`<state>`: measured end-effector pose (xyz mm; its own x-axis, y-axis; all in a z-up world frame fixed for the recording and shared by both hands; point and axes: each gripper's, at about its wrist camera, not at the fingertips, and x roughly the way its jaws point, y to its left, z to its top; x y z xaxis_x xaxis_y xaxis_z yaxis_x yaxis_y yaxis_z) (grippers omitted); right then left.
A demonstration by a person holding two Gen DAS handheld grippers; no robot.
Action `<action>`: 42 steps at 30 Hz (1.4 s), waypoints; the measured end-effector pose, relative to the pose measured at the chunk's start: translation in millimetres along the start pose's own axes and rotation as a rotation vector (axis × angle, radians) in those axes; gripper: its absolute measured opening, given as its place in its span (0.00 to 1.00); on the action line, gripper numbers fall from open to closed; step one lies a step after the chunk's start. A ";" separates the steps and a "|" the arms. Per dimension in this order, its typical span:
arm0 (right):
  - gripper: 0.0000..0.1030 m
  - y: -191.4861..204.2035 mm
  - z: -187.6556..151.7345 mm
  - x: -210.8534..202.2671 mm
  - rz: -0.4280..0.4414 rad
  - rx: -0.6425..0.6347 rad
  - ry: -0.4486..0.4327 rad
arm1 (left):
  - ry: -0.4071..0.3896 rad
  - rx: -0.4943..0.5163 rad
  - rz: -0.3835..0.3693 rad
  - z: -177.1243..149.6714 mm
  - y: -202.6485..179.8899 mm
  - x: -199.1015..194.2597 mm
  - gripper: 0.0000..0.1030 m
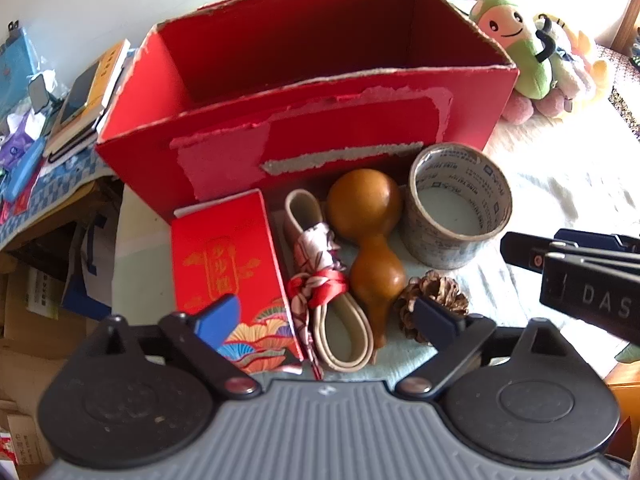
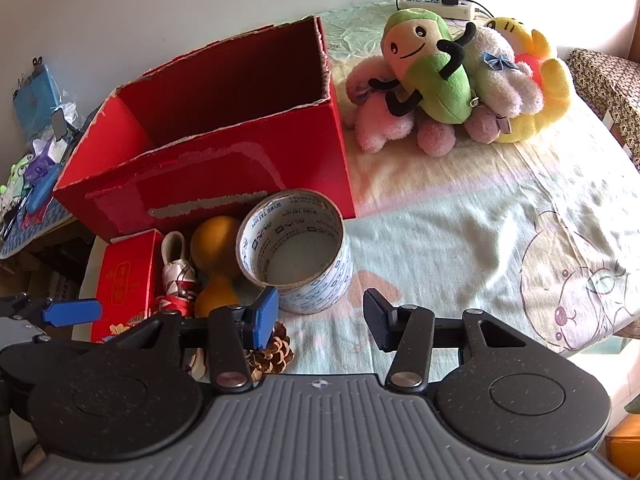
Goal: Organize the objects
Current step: 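Close the right gripper on the rim of the white tape roll, then lift the tape roll with the right gripper and carry it over the red box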
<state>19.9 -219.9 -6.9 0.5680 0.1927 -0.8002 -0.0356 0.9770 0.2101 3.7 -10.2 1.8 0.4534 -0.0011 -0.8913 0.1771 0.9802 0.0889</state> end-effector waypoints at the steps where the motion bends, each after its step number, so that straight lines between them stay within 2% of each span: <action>1: 0.49 -1.0 1.4 0.8 0.006 0.007 0.003 | -0.011 0.001 -0.006 1.3 0.7 -1.2 0.91; 7: 0.44 -10.4 9.4 7.2 0.041 0.067 0.004 | -0.080 -0.015 -0.065 11.9 8.8 -11.1 0.79; 12: 0.37 -18.0 16.9 15.5 0.065 0.106 0.014 | -0.103 -0.028 -0.202 22.6 9.6 -12.5 0.61; 14: 0.33 -20.7 19.5 20.6 0.074 0.114 0.026 | -0.090 -0.020 -0.247 27.4 5.9 -8.6 0.53; 17: 0.31 -25.9 22.2 26.7 0.096 0.121 0.029 | -0.095 -0.028 -0.331 35.2 0.2 -5.9 0.50; 21: 0.25 -31.6 27.6 33.9 0.138 0.119 0.040 | -0.044 -0.044 -0.365 44.5 -8.7 11.6 0.45; 24: 0.24 -35.7 32.8 40.0 0.145 0.109 0.055 | -0.004 -0.074 -0.404 50.9 -11.6 19.8 0.41; 33: 0.22 -46.2 48.9 62.7 0.196 0.097 0.128 | 0.070 -0.131 -0.384 60.2 -19.4 47.0 0.36; 37: 0.16 -44.9 50.8 68.2 0.199 0.078 0.155 | 0.074 -0.114 -0.335 60.8 -26.5 50.6 0.25; 40: 0.14 -44.2 51.8 69.0 0.188 0.062 0.165 | 0.076 -0.101 -0.303 60.6 -26.5 52.1 0.12; 42: 0.13 -44.9 51.1 66.0 0.182 0.060 0.170 | 0.068 -0.085 -0.303 60.0 -28.8 51.0 0.11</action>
<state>101.0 -255.7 -40.4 0.4102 0.3825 -0.8279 -0.0728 0.9186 0.3884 74.1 -50.4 -19.6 0.3309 -0.2849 -0.8996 0.2203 0.9503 -0.2199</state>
